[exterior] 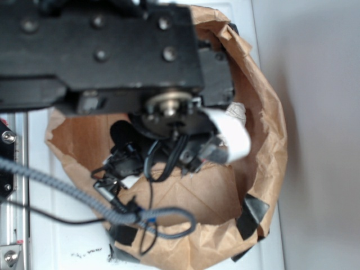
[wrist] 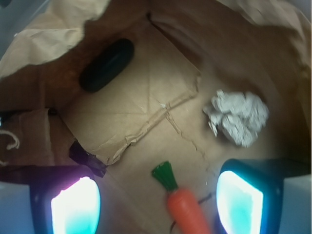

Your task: Grab the carrot.

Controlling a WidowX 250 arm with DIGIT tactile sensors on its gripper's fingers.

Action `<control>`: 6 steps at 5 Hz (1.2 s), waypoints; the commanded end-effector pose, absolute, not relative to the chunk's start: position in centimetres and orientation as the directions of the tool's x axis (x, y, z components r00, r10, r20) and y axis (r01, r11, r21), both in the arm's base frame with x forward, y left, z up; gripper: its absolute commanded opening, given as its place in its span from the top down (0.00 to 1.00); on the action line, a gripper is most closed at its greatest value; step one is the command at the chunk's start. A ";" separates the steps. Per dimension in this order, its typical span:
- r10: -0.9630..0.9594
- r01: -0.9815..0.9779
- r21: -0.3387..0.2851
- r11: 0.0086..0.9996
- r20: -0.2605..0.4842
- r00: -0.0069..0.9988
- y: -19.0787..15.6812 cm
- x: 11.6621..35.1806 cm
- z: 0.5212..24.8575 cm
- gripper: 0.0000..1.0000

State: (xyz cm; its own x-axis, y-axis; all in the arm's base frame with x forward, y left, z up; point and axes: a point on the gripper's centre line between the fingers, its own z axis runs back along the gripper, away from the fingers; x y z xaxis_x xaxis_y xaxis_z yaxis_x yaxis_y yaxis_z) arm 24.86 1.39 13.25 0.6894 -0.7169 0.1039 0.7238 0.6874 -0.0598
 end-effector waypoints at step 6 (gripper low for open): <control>-0.855 0.859 0.008 0.511 0.111 0.507 4.7 23.4 8.4 0.00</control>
State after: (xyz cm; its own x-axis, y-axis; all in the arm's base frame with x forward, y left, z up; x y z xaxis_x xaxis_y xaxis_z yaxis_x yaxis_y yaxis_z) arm 23.02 4.72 6.76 0.5292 -0.8443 0.0836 0.8484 0.5255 -0.0632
